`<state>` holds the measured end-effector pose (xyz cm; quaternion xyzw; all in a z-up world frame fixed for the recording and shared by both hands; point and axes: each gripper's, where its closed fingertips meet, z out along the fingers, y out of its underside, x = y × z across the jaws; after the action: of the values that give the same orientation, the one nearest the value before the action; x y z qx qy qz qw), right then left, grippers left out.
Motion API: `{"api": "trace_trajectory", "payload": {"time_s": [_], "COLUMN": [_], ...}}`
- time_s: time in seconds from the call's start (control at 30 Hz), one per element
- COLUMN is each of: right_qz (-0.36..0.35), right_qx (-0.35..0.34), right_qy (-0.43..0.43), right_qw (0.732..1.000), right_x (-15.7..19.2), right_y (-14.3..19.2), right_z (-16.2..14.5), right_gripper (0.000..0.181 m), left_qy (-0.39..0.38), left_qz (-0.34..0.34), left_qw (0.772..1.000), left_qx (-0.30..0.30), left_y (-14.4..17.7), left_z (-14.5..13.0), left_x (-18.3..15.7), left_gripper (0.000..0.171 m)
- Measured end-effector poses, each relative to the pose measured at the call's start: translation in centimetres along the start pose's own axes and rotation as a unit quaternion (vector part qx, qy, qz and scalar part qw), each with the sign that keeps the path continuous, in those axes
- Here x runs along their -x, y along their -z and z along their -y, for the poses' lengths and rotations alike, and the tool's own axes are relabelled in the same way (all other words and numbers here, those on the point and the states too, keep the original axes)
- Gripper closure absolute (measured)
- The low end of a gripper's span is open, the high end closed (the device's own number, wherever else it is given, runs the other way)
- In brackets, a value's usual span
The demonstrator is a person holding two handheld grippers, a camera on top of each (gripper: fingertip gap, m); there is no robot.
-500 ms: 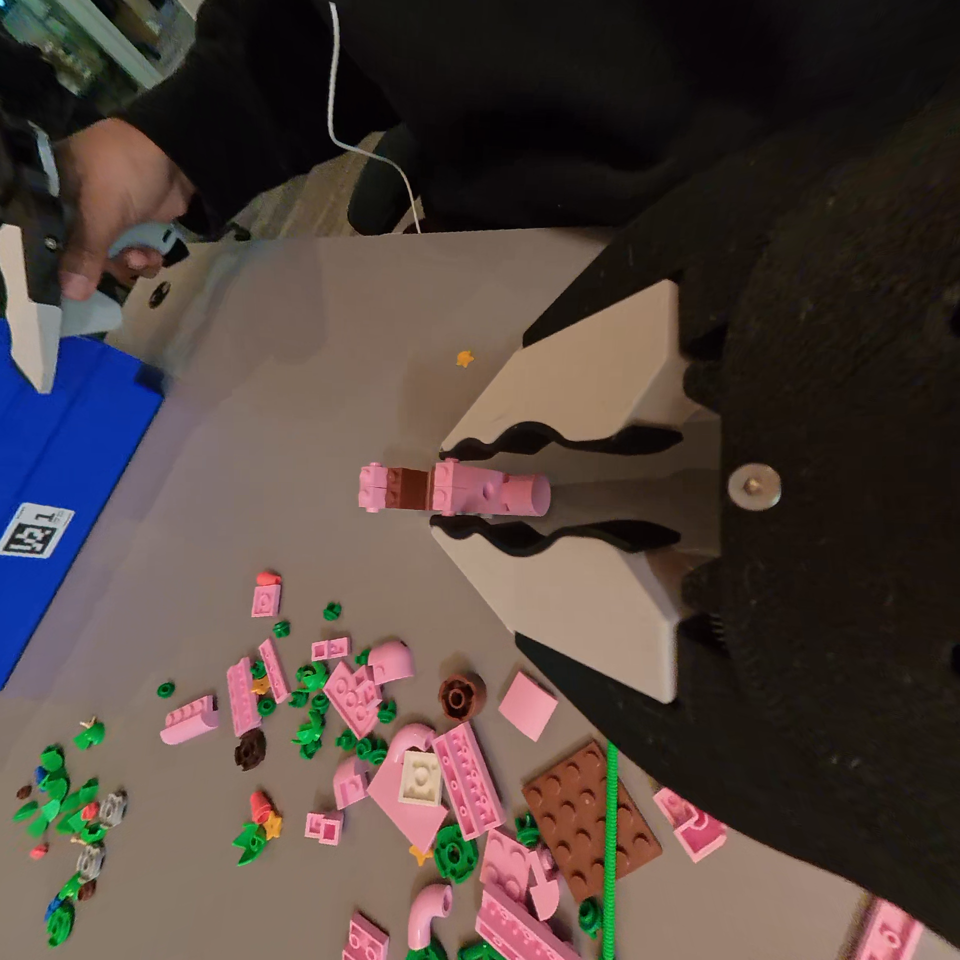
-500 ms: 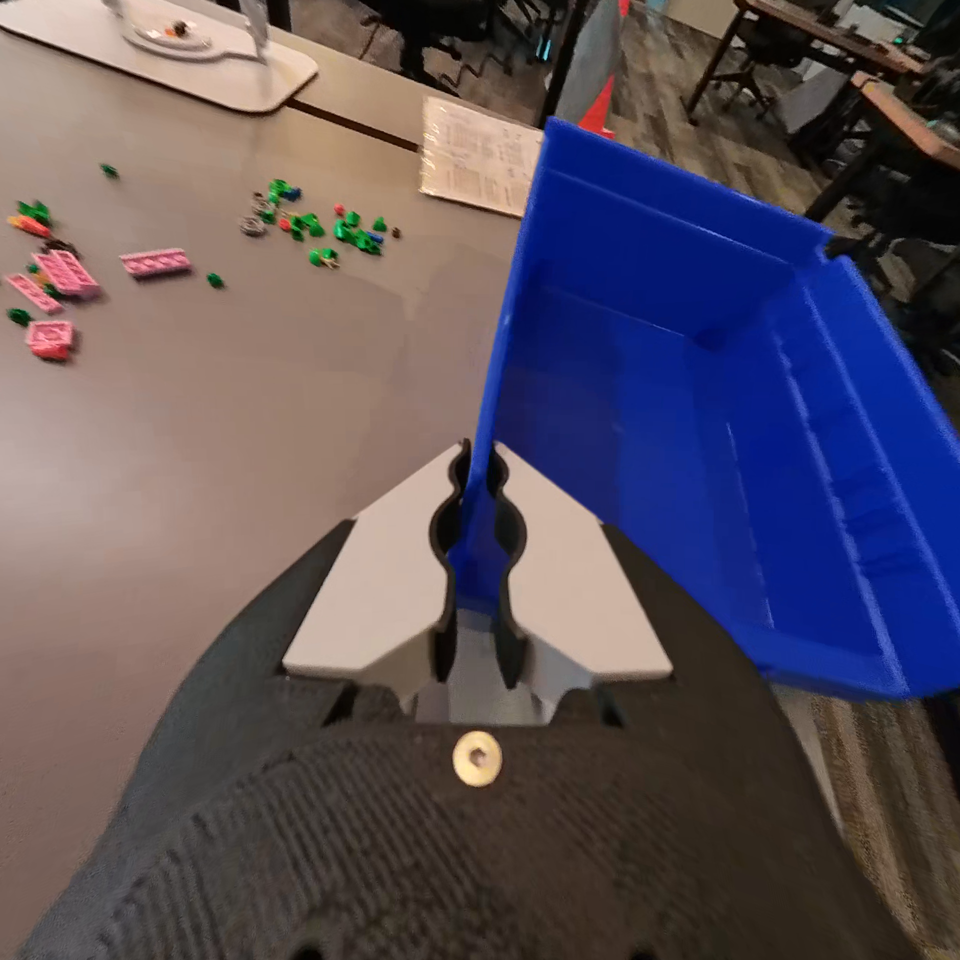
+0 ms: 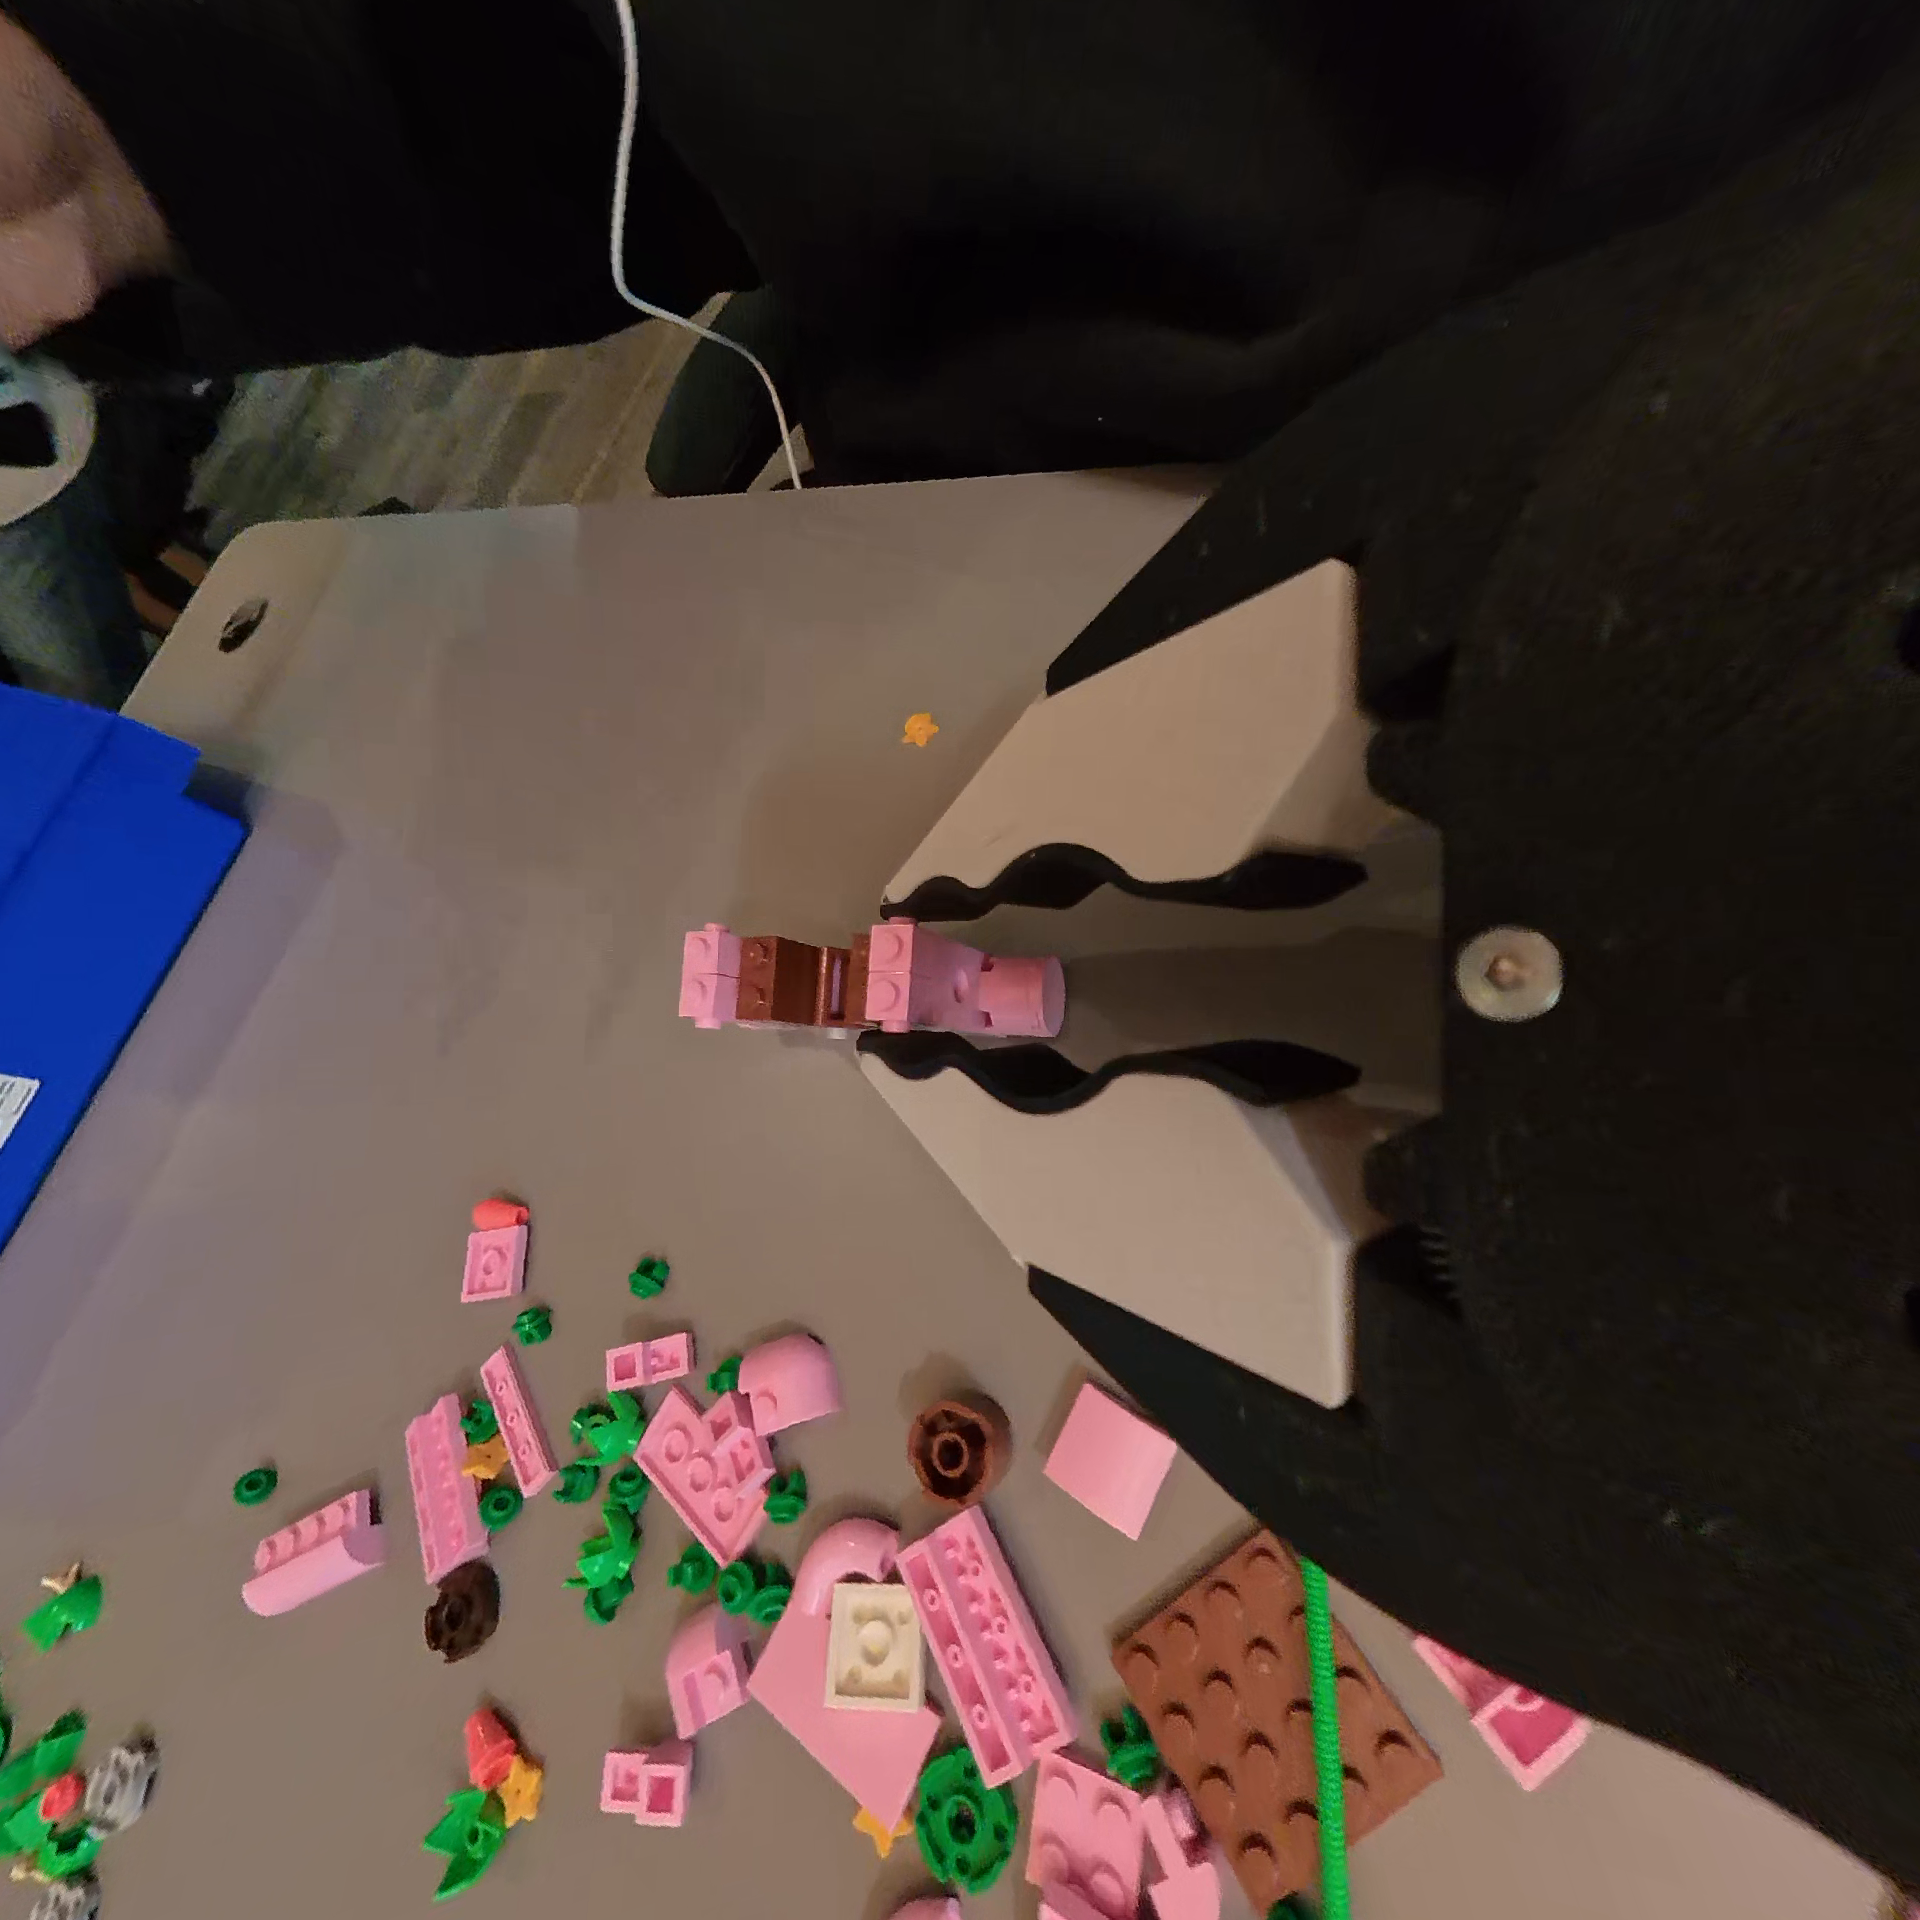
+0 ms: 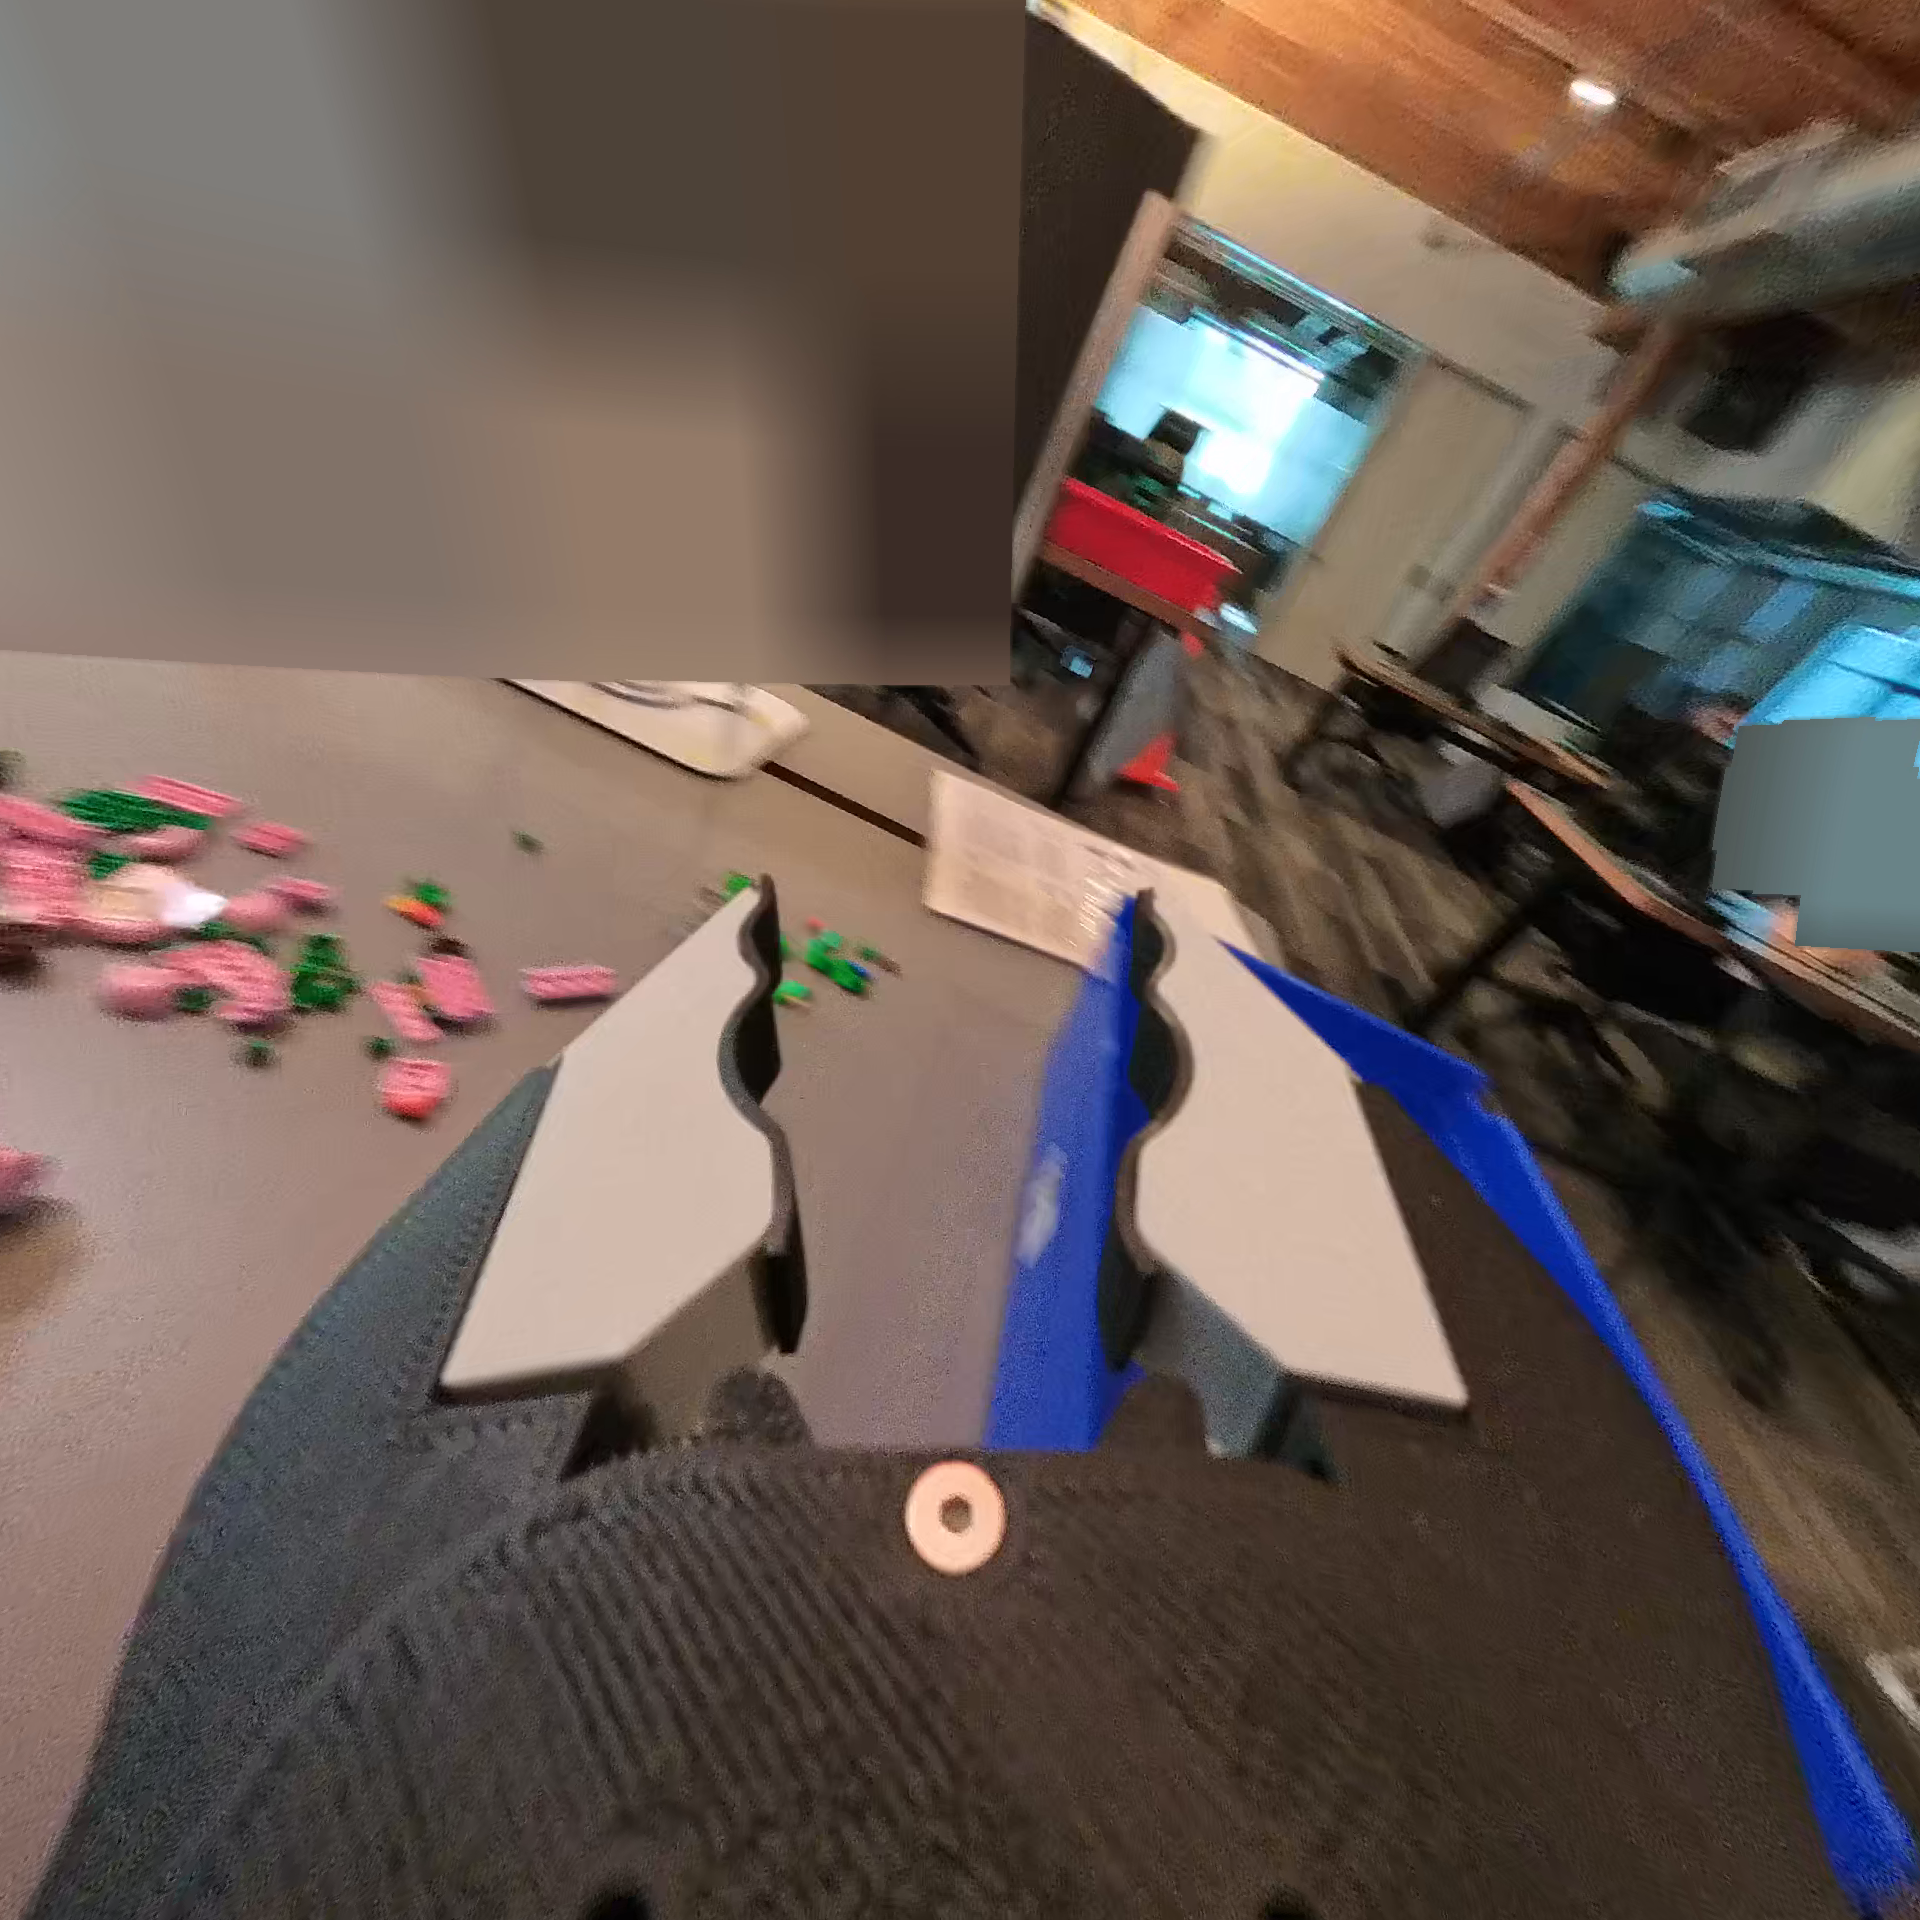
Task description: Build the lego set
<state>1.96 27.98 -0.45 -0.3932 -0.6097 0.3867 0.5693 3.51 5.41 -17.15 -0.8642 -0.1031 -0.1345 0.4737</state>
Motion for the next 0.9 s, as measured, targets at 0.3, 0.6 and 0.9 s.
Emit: {"api": "trace_trajectory", "payload": {"time_s": [0.3,0.6,0.9], "right_qz": [0.407,0.554,0.533], "right_qx": [0.008,0.067,0.005], "right_qy": [-0.017,-0.013,-0.030], "right_qw": [0.913,0.830,0.846], "right_x": [18.2,25.7,24.0], "right_y": [-1.8,0.0,-1.7], "right_z": [-1.2,-6.0,-4.2], "right_gripper": [0.106,0.107,0.104], "left_qy": [-0.047,-0.034,0.054], "left_qz": [0.005,0.031,-0.039], "left_qw": [0.999,0.997,0.998], "left_qx": [0.007,0.059,0.006], "left_y": [-0.4,-0.9,-0.4], "left_z": [0.0,-1.5,0.1], "left_x": [-0.7,0.3,0.6], "left_gripper": [0.141,0.143,0.154]}}
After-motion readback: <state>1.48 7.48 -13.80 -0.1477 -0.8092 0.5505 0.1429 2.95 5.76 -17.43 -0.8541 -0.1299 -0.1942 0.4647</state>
